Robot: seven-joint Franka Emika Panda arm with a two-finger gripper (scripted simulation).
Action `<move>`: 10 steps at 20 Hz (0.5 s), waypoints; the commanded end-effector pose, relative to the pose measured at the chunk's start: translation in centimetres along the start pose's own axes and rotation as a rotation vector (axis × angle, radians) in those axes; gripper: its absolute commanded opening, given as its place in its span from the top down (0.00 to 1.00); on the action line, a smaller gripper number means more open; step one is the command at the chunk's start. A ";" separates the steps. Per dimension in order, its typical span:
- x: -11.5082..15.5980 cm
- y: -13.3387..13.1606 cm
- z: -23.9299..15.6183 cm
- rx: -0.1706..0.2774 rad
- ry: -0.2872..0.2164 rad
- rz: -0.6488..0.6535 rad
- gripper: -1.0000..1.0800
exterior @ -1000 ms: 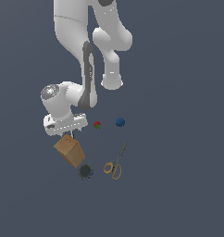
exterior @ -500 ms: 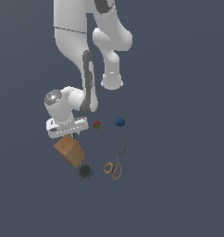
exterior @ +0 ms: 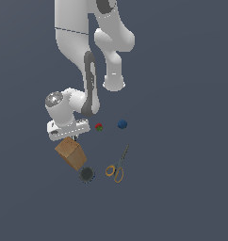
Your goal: Pick up a designated object from a clutter of objects.
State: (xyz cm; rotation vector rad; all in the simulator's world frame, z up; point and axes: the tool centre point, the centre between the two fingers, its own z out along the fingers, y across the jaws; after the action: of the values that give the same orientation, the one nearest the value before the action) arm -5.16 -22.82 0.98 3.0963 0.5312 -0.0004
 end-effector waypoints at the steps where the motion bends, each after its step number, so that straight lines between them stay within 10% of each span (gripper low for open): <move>1: 0.0 0.0 0.0 0.000 0.000 0.000 1.00; 10: -0.2 -0.9 -2.0 0.000 0.000 0.000 1.00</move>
State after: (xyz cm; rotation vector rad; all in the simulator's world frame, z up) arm -5.55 -22.21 2.44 3.0968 0.5314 -0.0016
